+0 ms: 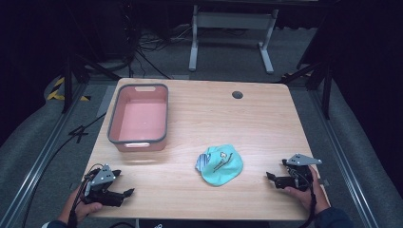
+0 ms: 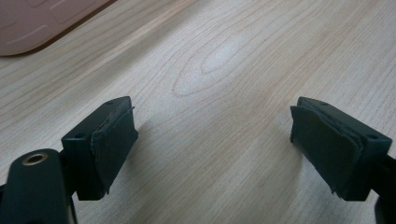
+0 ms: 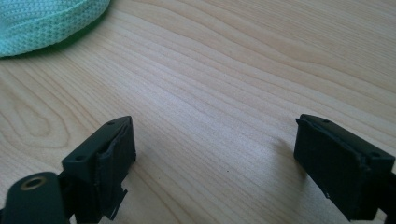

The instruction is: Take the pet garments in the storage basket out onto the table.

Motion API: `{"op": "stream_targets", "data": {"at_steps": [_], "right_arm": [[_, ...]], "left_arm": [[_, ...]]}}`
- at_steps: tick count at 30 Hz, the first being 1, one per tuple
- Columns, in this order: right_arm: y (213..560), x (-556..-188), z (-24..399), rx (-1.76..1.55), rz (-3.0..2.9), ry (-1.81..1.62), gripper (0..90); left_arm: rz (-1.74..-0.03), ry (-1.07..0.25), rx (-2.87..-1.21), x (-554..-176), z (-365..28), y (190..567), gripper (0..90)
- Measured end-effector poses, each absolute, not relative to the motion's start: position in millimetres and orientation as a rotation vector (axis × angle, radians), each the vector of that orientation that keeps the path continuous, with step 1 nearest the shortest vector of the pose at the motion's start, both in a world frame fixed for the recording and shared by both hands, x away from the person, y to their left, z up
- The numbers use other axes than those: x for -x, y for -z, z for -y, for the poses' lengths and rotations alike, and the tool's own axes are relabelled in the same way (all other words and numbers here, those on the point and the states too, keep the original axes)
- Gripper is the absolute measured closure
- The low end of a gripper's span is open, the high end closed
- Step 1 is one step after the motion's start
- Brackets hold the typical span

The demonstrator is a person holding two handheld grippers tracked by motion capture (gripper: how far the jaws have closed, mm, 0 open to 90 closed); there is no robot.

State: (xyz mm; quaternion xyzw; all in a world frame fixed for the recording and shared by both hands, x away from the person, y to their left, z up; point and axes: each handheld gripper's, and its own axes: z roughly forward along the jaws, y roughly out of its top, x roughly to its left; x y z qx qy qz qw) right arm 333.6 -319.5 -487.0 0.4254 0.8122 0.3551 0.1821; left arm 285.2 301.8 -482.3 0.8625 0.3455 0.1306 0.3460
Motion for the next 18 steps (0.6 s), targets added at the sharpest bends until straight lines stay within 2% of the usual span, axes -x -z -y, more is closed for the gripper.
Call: {"op": "stream_targets", "data": {"at_steps": [18], "right_arm": [[487.1, -333.4, 319.5, -1.199, -2.294, -1.001, 13.2]], "left_arm": [[-0.889, -0.348, -2.243, -285.7, -301.6, 482.3, 14.0]]}}
